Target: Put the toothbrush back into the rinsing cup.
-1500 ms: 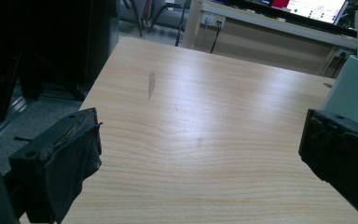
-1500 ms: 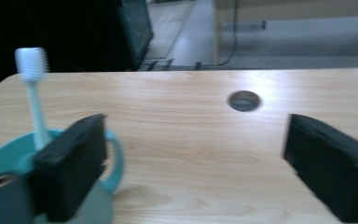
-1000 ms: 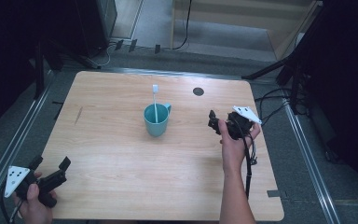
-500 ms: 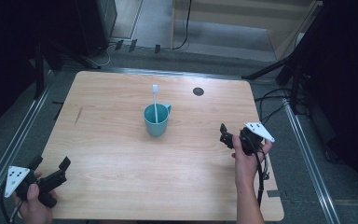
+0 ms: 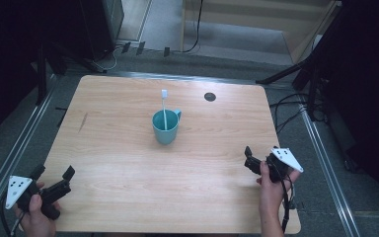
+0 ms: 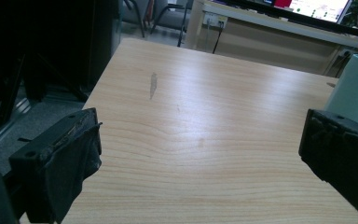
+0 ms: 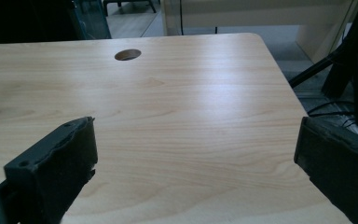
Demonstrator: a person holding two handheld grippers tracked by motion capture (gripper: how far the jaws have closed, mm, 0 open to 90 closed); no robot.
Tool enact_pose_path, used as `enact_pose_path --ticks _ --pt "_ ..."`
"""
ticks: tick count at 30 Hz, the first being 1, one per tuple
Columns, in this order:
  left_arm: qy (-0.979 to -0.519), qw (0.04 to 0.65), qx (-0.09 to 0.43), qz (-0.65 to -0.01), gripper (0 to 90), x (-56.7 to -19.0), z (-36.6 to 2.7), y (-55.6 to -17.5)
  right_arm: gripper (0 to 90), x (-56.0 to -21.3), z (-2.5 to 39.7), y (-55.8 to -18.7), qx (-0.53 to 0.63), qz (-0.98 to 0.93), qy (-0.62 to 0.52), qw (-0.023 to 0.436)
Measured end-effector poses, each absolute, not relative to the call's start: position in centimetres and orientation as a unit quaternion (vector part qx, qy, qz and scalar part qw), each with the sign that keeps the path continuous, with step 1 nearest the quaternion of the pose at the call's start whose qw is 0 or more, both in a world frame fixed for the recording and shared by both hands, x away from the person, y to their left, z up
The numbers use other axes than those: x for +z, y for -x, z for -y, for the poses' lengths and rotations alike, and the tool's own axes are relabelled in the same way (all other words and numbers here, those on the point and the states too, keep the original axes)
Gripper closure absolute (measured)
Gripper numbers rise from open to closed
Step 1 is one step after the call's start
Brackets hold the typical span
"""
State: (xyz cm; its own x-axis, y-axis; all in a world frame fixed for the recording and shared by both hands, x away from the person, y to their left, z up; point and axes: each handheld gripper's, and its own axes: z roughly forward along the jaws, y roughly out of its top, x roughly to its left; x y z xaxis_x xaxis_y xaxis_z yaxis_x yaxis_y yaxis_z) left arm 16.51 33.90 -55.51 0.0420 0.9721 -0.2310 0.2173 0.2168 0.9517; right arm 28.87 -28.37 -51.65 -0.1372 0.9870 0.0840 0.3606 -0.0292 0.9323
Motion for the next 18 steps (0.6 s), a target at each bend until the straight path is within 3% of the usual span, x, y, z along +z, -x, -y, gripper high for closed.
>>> enact_pose_path --ticks 18 --pt "-0.507 0.513 0.370 -0.585 0.0 -55.5 -33.8 -16.5 0.0 -53.6 34.6 -22.8 0.455 -0.564 -0.573 0.383"
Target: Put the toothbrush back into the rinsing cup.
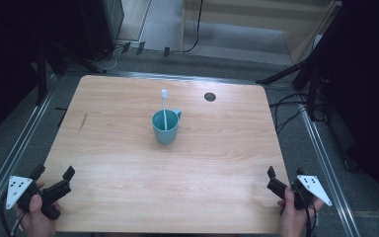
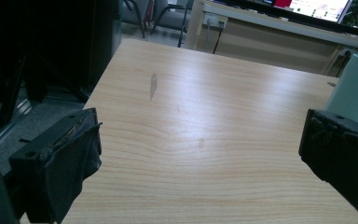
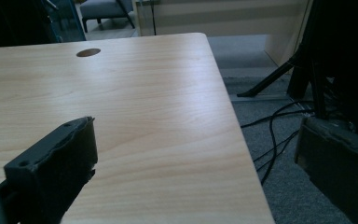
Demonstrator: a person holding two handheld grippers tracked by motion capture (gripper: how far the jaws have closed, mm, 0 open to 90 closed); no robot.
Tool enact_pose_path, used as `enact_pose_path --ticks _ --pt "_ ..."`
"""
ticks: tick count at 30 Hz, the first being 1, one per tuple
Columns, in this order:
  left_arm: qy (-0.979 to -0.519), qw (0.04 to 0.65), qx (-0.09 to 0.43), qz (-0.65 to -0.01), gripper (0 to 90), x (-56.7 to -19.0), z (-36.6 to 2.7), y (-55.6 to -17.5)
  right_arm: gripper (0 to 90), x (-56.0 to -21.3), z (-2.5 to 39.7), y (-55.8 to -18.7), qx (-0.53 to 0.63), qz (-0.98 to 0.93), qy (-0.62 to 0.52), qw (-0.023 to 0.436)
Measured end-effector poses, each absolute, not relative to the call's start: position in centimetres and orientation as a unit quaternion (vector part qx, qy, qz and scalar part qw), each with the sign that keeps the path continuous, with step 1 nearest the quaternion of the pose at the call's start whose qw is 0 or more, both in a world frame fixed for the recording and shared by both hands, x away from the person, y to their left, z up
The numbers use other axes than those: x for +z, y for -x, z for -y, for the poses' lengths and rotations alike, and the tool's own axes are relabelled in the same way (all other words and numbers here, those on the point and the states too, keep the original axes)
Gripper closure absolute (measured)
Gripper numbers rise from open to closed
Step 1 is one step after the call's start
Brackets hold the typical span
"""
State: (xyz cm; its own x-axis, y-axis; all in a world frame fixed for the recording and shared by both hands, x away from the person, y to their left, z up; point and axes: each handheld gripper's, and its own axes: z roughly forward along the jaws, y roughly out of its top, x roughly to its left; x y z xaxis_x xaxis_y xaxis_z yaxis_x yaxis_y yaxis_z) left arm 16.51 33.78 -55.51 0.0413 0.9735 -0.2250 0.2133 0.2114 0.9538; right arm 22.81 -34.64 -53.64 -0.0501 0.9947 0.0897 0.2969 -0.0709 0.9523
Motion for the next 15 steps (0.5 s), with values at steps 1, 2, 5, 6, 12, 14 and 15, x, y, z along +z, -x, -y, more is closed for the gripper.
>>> enact_pose_path --ticks 1,2,5,6,12,14,15 --pt "-0.507 0.513 0.370 -0.585 0.0 -55.5 -33.8 -16.5 0.0 -53.6 34.6 -22.8 0.455 -0.564 -0.573 0.383" --pt "-0.509 0.512 0.370 -0.585 0.0 -55.5 -33.8 -16.5 0.0 -53.8 35.2 -22.2 0.456 -0.560 -0.574 0.385" --pt "-0.508 0.512 0.371 -0.585 0.0 -55.5 -33.7 -16.5 0.0 -54.0 35.5 -21.6 0.447 -0.564 -0.568 0.399" --pt "-0.509 0.511 0.372 -0.584 0.0 -55.5 -33.7 -16.5 0.0 -54.1 35.8 -21.1 0.444 -0.568 -0.561 0.406" --pt "-0.511 0.509 0.374 -0.583 0.0 -55.5 -33.6 -16.5 0.0 -54.6 36.7 -19.9 0.460 -0.551 -0.569 0.402" --pt "-0.506 0.512 0.372 -0.586 0.0 -55.5 -33.7 -16.4 0.0 -54.5 37.3 -19.5 0.465 -0.544 -0.565 0.409" --pt "-0.506 0.512 0.372 -0.586 0.0 -55.5 -33.7 -16.4 0.0 -54.5 37.3 -19.5 0.465 -0.544 -0.565 0.409"
